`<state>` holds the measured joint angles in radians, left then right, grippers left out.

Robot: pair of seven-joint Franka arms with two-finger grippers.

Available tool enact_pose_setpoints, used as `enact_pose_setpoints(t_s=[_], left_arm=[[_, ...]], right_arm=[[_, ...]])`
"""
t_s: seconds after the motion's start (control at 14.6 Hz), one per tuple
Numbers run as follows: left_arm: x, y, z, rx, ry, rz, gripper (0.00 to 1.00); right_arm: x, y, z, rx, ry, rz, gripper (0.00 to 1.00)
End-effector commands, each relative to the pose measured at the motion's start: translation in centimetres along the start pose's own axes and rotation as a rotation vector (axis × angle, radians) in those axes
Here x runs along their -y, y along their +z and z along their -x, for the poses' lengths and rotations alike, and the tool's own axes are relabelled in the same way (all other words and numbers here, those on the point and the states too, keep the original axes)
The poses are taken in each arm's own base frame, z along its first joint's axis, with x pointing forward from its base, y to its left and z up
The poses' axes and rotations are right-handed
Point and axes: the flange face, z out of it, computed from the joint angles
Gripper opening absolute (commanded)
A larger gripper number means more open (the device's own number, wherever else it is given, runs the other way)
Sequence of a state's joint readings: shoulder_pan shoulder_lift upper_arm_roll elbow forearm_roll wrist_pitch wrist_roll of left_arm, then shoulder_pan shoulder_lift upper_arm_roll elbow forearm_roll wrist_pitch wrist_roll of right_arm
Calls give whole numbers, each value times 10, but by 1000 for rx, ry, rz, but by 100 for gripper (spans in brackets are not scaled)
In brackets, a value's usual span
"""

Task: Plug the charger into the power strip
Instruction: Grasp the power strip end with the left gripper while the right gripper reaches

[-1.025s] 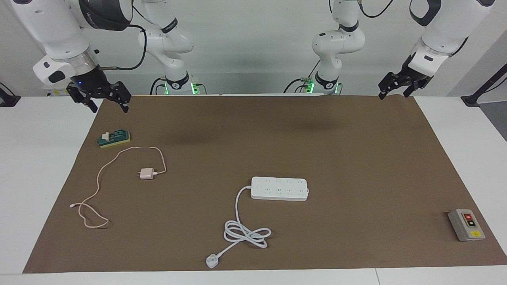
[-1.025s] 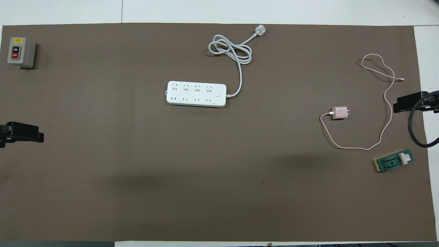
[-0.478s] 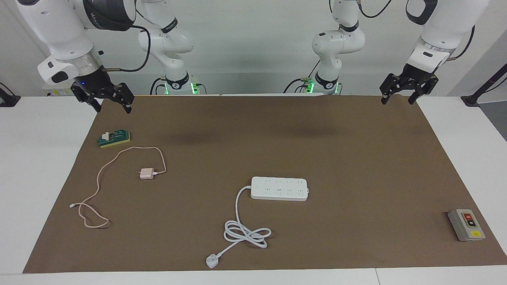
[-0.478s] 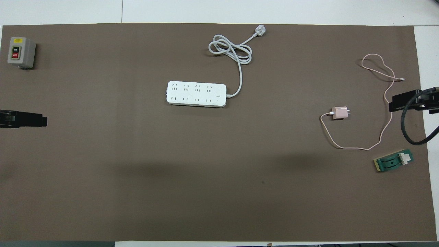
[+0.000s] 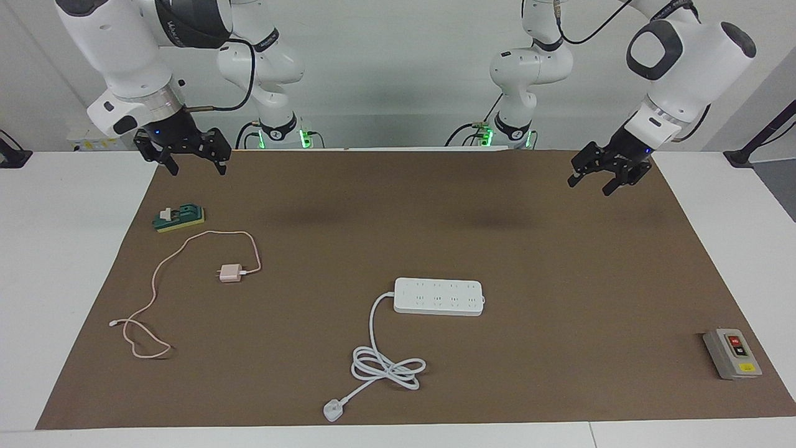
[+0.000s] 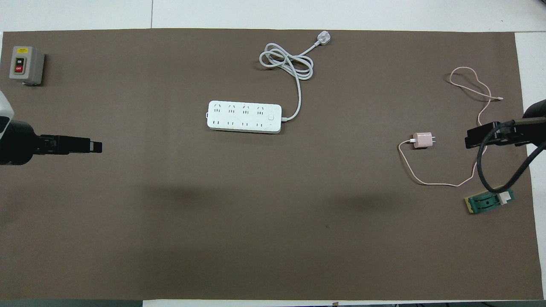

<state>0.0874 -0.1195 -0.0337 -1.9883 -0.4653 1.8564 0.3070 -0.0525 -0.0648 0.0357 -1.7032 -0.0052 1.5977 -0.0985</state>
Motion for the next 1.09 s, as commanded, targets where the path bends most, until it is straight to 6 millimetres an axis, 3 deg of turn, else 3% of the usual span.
enact_pose_setpoints(t_s=[0.0, 0.2, 0.41, 0.61, 0.68, 0.82, 0.96, 1.02], left_arm=[[51, 39, -17, -17, -92, 295, 100], [30, 52, -27, -18, -133, 495, 100], [7, 77, -37, 7, -179, 699, 100], [-39, 90, -52, 5, -166, 822, 100], [-56, 101, -53, 17, -168, 863, 100], [-70, 129, -58, 38, -209, 946, 100], [-65, 173, -67, 70, -264, 1044, 100], [-63, 179, -73, 62, -250, 1057, 100]], right_arm=[[-14, 5, 9, -22, -155, 2, 100], [-17, 10, 14, -15, -148, 0, 100], [-16, 17, 13, -19, -150, 2, 100], [-14, 22, 12, -33, -154, 3, 100], [-13, 22, 11, -38, -156, 6, 100], [-13, 24, 10, -43, -155, 6, 100], [-17, 33, 8, -50, -144, -27, 100], [-16, 36, 6, -54, -140, -52, 100]])
